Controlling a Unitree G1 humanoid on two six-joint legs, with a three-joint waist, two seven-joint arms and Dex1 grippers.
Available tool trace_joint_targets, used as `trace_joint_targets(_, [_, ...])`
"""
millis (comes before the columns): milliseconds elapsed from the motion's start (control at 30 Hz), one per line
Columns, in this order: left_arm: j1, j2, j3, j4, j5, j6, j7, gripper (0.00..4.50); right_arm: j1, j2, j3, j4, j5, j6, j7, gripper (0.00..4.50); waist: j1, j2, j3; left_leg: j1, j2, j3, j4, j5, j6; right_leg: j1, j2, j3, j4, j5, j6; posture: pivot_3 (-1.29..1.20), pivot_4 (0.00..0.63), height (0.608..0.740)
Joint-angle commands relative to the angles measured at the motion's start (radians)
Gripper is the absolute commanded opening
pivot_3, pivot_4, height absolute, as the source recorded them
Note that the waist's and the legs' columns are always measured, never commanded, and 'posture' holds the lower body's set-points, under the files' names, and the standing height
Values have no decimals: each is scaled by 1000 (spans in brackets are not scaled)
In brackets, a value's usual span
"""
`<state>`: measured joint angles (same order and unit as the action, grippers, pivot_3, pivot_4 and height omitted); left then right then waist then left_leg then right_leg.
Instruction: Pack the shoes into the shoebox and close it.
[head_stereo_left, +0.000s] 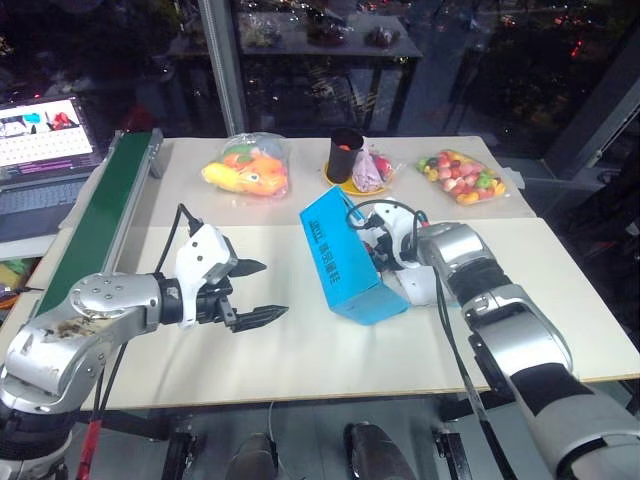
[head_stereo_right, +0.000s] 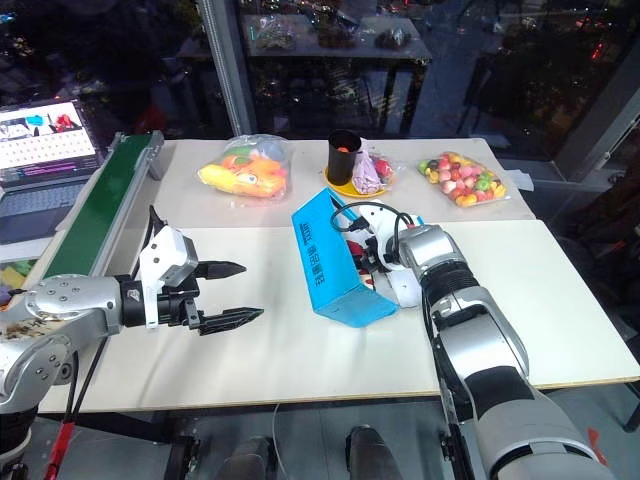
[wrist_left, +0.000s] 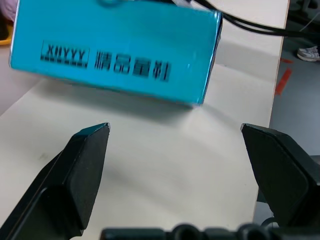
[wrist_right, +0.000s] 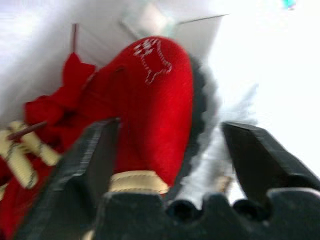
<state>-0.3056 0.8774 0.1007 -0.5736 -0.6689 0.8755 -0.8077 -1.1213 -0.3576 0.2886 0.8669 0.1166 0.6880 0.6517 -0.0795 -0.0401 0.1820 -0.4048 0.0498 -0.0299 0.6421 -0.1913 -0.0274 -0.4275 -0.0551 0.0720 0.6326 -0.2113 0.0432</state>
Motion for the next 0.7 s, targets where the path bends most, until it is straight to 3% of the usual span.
trace_joint_targets(33, [-26, 12, 5, 0, 5, -22, -9, 4500, -56, 3, -32, -72, -33, 8, -17, 4456, 0, 0, 0, 0, 0, 0, 0, 0, 0, -1, 0, 0, 0, 0, 0, 0, 150, 733])
trace_joint_targets(367, [-36, 2, -16, 33, 23, -48, -16, 4500, -114, 0, 27, -287, -148, 88, -9, 4456, 9, 2, 1, -3, 0, 0, -1, 0, 0, -3, 0, 0, -1, 0, 0, 0, 150, 733])
trace_joint_targets(700, [-42, -30, -30, 45, 48, -68, 7, 4500, -57, 169, 165, -257, -236, 49, 0, 4456, 9, 2, 1, -11, 0, 0, 0, 0, 0, -12, 0, 0, 4, 3, -6, 0, 150, 733])
